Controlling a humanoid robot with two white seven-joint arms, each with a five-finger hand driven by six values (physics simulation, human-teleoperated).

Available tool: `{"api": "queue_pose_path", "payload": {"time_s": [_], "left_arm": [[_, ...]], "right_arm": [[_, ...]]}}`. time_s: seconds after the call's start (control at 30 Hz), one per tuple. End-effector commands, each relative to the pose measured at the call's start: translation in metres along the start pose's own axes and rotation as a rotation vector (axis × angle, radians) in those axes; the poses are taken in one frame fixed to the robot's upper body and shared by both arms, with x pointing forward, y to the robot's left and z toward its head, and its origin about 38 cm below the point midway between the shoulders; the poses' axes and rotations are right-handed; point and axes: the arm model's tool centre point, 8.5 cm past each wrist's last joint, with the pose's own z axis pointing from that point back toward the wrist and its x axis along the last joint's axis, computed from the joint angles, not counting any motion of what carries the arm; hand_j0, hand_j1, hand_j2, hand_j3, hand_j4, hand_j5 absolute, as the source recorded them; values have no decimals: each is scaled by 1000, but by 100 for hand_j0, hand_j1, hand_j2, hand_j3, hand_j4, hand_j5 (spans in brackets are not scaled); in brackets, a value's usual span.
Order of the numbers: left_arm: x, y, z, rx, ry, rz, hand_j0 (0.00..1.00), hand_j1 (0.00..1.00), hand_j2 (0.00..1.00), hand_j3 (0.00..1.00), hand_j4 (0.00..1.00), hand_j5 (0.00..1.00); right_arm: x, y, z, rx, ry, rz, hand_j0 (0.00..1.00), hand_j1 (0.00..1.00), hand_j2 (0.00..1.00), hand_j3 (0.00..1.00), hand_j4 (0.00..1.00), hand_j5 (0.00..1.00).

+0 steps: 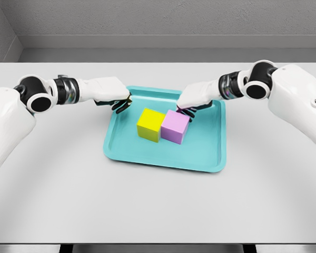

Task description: Push two cubes

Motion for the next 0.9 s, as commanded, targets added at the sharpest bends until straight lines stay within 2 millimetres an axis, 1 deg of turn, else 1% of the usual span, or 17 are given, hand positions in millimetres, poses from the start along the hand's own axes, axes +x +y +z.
{"api": "queue_pose_path", "payload": {"time_s": [0.0, 0.3, 0.33, 0.37, 0.4, 0.43, 0.47, 0.5, 0.53, 0.57, 0.6, 0.63, 0.67, 0.7, 0.73, 0.77, 0.87], "left_arm": [[0, 0, 0, 3, 0, 6, 2, 2, 2, 2, 2, 2], [0, 0, 0, 6, -1, 9, 2, 2, 2, 2, 2, 2], [-1, 3, 2, 18, -2, 14, 2, 2, 2, 2, 2, 2], [-7, 3, 12, 36, -2, 42, 2, 2, 2, 2, 2, 2], [-17, 8, 29, 85, 5, 90, 6, 6, 6, 6, 6, 6], [-28, 13, 48, 142, 15, 140, 8, 8, 8, 8, 8, 8], [-37, 13, 67, 183, 18, 189, 8, 8, 8, 8, 8, 8], [-46, 11, 88, 222, 20, 247, 13, 13, 13, 13, 13, 13], [-55, 9, 106, 263, 19, 307, 39, 39, 39, 39, 39, 39], [-61, 9, 113, 300, 18, 352, 100, 100, 100, 100, 100, 100], [-71, 4, 121, 307, 50, 375, 100, 100, 100, 100, 100, 100], [-76, -5, 121, 301, 68, 405, 100, 100, 100, 100, 100, 100], [-82, -15, 120, 292, 84, 435, 100, 100, 100, 100, 100, 100], [-83, -16, 121, 291, 90, 439, 100, 100, 100, 100, 100, 100], [-83, -17, 121, 290, 91, 440, 100, 100, 100, 100, 100, 100], [-82, -16, 118, 290, 86, 439, 100, 100, 100, 100, 100, 100], [-81, -17, 117, 287, 85, 441, 100, 100, 100, 100, 100, 100]], "right_arm": [[5, -4, -2, -7, -13, 10, 23, 23, 23, 23, 23, 23], [11, -7, -5, -10, -29, 27, 23, 23, 23, 23, 23, 23], [6, -9, 1, -23, -16, 18, 23, 23, 23, 23, 23, 23], [-1, -17, 10, -52, 4, 11, 23, 23, 23, 23, 23, 23], [-8, -23, 19, -78, 25, 1, 23, 23, 23, 23, 23, 23], [-21, -24, 32, -99, 62, -22, 23, 23, 23, 23, 23, 23], [-36, -31, 55, -152, 107, -42, 23, 23, 23, 23, 23, 23], [-53, -36, 88, -220, 166, -69, 24, 24, 24, 24, 24, 24], [-67, -32, 117, -276, 217, -103, 27, 27, 27, 27, 27, 27], [-89, -12, 168, -357, 311, -175, 62, 62, 62, 62, 62, 62], [-96, 8, 187, -402, 348, -230, 100, 100, 100, 100, 100, 100], [-96, 21, 181, -387, 346, -256, 100, 100, 100, 100, 100, 100], [-96, 42, 171, -356, 342, -296, 100, 100, 100, 100, 100, 100], [-95, 51, 167, -343, 341, -312, 100, 100, 100, 100, 100, 100], [-96, 53, 168, -342, 341, -317, 100, 100, 100, 100, 100, 100], [-99, 56, 177, -340, 360, -319, 100, 100, 100, 100, 100, 100], [-97, 61, 172, -313, 354, -318, 100, 100, 100, 100, 100, 100]]}}
